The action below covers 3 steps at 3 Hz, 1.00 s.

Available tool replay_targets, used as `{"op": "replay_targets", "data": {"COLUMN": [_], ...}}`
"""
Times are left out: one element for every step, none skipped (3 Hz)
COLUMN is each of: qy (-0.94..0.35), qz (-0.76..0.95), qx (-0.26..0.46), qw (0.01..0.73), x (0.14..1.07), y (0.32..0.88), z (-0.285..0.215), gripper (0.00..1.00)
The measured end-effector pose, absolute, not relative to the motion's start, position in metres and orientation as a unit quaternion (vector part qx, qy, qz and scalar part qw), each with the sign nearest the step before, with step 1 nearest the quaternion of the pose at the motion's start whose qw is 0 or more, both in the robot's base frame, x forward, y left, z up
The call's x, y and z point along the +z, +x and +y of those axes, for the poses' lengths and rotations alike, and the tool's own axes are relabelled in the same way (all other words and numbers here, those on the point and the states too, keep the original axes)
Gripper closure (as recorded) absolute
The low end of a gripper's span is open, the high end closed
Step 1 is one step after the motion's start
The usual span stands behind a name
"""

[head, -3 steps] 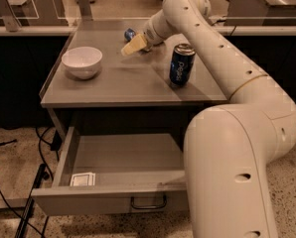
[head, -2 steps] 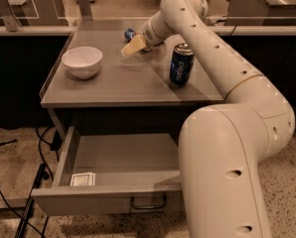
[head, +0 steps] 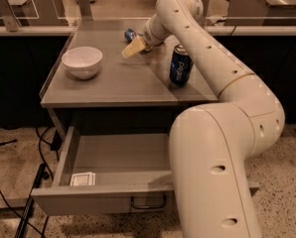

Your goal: Place redbull can into top drawer

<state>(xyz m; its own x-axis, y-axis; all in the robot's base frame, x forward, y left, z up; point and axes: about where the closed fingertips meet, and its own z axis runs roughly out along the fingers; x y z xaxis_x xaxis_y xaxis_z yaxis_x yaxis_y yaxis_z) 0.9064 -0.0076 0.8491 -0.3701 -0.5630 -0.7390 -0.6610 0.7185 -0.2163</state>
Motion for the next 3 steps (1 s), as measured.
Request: {"op": "replay_targets", "data": {"qy": [-0.365,-0.361,-0.359], "qz": [0.831,0.835,0.836], "qx": [0.053,0.05,0.05], "qw": [0.416,0.413,0.412], "x": [0.8439,0.8405,0.8394], "y": [0.9101,0.9124,0.9131], "z": [-0.0106,-0.0125,-0.0131], "gripper": [0.03,0.2,0.44]}}
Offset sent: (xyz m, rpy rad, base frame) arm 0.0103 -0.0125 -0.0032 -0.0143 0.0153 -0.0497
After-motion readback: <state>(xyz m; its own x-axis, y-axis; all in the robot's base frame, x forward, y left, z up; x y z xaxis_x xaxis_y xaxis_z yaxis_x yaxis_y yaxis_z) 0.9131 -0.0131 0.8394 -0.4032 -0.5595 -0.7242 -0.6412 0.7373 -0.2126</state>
